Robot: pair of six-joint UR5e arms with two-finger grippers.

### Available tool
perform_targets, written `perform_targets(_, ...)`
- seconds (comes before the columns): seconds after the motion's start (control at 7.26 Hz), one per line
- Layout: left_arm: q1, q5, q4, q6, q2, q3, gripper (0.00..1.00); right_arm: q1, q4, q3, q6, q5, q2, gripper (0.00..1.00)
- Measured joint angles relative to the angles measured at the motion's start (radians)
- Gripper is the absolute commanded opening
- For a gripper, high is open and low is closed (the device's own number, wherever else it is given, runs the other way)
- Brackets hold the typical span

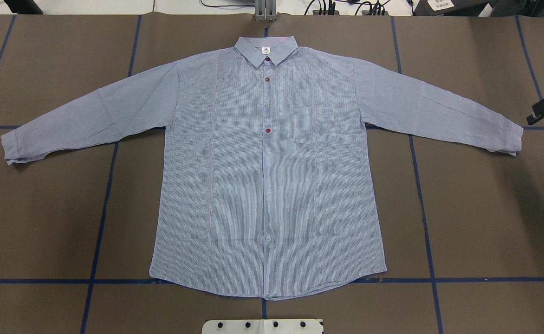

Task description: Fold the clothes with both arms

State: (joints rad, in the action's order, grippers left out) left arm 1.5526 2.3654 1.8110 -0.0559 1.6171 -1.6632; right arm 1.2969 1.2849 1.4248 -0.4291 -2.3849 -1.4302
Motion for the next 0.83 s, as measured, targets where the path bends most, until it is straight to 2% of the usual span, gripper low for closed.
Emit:
perform_targets(0.28,0.0,0.001,0.002,0.001,-0.003,-0.001,0.99,-0.045,-0.124,-0.039,-0.241,0.005,0.001,0.88)
perform_targets(0.83,0.0,0.001,0.001,0.001,-0.005,-0.011,0.99,-0.062,-0.199,-0.117,-0.389,0.009,-0.001,0.87)
